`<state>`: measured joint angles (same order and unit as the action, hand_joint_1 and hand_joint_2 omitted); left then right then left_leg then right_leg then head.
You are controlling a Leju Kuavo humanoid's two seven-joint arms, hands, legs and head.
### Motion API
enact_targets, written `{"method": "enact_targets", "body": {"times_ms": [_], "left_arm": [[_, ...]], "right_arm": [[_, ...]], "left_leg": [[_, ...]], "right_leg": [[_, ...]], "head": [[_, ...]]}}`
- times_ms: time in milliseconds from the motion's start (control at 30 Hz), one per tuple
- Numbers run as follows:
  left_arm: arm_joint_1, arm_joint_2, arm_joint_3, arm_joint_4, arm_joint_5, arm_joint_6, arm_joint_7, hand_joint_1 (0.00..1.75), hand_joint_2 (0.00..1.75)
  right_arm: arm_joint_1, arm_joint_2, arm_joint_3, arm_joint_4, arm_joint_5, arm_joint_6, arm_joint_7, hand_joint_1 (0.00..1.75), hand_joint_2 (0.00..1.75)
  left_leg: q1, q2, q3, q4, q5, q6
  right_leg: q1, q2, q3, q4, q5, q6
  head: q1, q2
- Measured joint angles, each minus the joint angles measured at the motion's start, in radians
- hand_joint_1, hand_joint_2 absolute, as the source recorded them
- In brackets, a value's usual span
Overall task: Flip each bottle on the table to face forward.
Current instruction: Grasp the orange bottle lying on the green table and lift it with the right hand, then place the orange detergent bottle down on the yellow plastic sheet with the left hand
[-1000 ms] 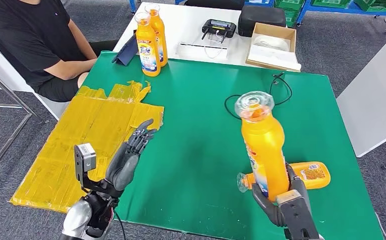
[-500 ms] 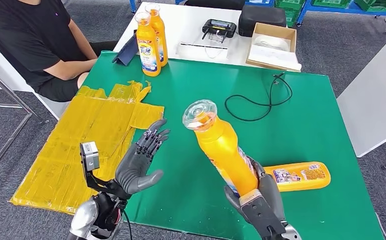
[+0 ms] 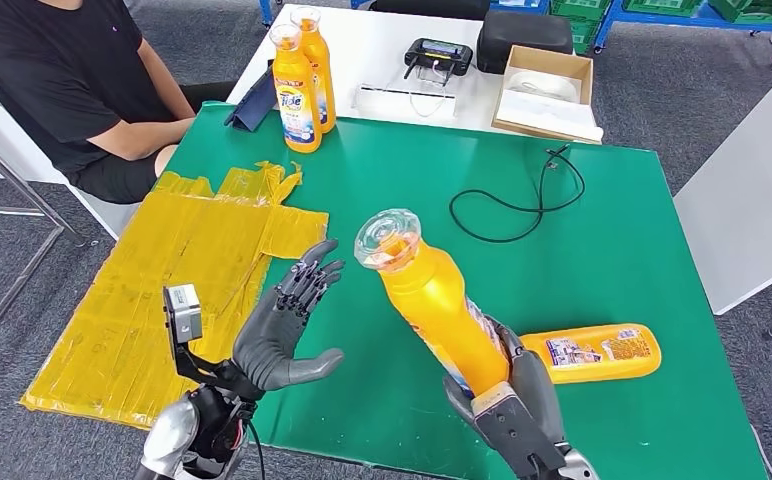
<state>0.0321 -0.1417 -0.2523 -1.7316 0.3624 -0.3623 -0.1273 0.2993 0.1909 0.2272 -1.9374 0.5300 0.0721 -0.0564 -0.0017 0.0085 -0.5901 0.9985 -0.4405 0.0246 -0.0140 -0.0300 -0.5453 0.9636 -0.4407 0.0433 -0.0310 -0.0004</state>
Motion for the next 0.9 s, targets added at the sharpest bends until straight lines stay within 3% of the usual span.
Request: {"method": "enact_targets", "body": {"times_ms": [133, 267, 467, 900], "left_arm": [[-0.002, -0.001, -0.010, 0.000, 0.039, -0.001, 0.004, 0.00, 1.75], [-0.003, -0.009, -0.032, 0.000, 0.058, 0.001, -0.006, 0.00, 1.75], [-0.003, -0.014, -0.055, -0.002, 0.022, 0.013, -0.033, 0.00, 1.75], [0.002, -0.016, -0.067, 0.000, 0.039, 0.012, -0.019, 0.00, 1.75]], "right_arm": [[-0.014, -0.015, 0.034, 0.014, -0.006, 0.004, 0.023, 1.75, 1.75], [-0.042, -0.042, 0.127, 0.044, 0.023, -0.009, 0.047, 1.75, 1.75], [-0.084, -0.122, 0.262, 0.089, 0.033, -0.071, 0.068, 1.75, 1.75], [-0.128, -0.184, 0.325, 0.145, 0.009, -0.077, 0.076, 1.75, 1.75]], "left_leg": [[0.000, 0.000, 0.000, 0.000, 0.000, 0.000], [0.000, 0.000, 0.000, 0.000, 0.000, 0.000], [0.000, 0.000, 0.000, 0.000, 0.000, 0.000], [0.000, 0.000, 0.000, 0.000, 0.000, 0.000]], "right_leg": [[0.000, 0.000, 0.000, 0.000, 0.000, 0.000], [0.000, 0.000, 0.000, 0.000, 0.000, 0.000], [0.000, 0.000, 0.000, 0.000, 0.000, 0.000], [0.000, 0.000, 0.000, 0.000, 0.000, 0.000]], "head": [[0.000, 0.000], [0.000, 0.000], [0.000, 0.000], [0.000, 0.000]]}}
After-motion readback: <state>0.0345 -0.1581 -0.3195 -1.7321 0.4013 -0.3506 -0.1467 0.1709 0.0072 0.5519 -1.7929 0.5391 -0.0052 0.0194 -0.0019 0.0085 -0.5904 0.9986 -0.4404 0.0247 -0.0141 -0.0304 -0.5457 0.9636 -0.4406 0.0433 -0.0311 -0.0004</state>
